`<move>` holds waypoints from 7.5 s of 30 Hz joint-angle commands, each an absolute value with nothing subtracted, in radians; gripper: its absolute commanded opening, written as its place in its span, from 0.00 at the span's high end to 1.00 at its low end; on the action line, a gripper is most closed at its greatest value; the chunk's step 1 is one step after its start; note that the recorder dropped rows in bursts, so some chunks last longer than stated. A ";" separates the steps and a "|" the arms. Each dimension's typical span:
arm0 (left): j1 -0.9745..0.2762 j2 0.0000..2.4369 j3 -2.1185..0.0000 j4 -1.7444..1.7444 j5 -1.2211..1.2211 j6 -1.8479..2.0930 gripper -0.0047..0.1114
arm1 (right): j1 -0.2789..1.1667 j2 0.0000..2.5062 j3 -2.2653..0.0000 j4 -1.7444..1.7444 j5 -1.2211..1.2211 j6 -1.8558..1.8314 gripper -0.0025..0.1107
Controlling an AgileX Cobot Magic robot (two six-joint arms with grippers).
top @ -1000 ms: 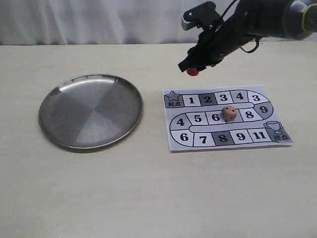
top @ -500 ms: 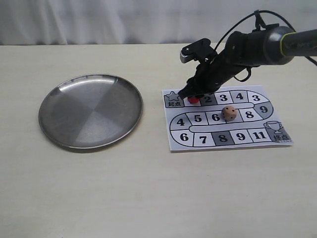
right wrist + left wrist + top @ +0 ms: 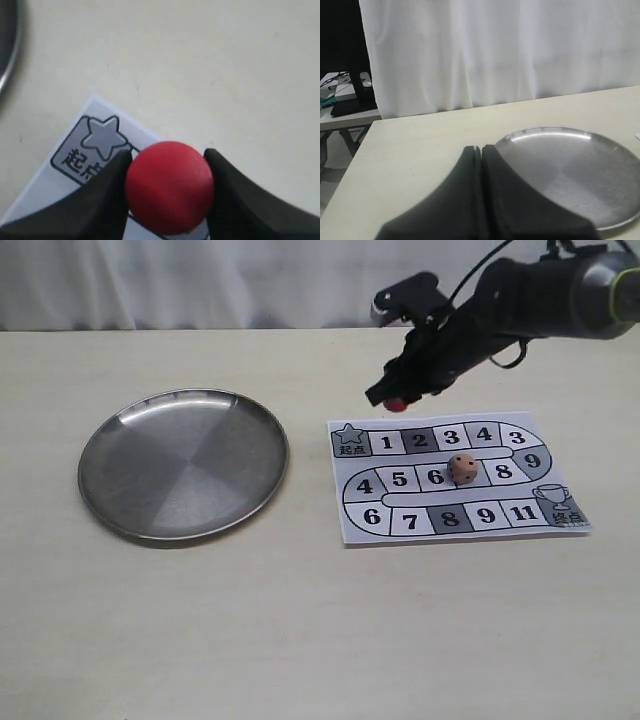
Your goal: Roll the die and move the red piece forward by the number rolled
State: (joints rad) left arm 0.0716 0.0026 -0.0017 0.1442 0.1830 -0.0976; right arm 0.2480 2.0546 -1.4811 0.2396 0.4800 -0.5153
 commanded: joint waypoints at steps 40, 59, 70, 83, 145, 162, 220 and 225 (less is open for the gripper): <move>0.075 0.000 0.000 0.144 0.174 -0.099 0.96 | 0.176 2.186 -1.422 0.224 0.529 -0.494 0.94; 0.075 0.000 0.000 0.144 0.174 -0.099 0.96 | 0.176 2.186 -1.422 0.208 0.493 -0.457 0.94; 0.075 0.000 0.000 0.144 0.174 -0.099 0.96 | 0.176 2.186 -1.422 0.208 0.491 -0.412 0.59; 0.075 0.000 0.000 0.144 0.174 -0.099 0.96 | 0.174 2.007 -1.514 0.203 0.560 -0.372 0.27; 0.075 0.000 0.000 0.144 0.174 -0.099 0.96 | 0.118 0.101 0.000 0.155 0.073 -0.112 0.94; 0.075 0.000 0.000 0.144 0.174 -0.099 0.96 | -0.044 0.000 0.000 0.155 0.103 -0.115 0.94; 0.075 0.000 0.000 0.144 0.174 -0.099 0.96 | -0.044 0.000 0.000 0.155 0.103 -0.115 0.94; 0.075 0.000 0.000 0.144 0.174 -0.099 0.96 | -0.044 0.000 0.000 0.155 0.103 -0.115 0.94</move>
State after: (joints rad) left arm 0.0716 0.0026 -0.0017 0.1442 0.1830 -0.0976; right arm -0.0378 0.0062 -0.0034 0.1628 0.0979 -0.1144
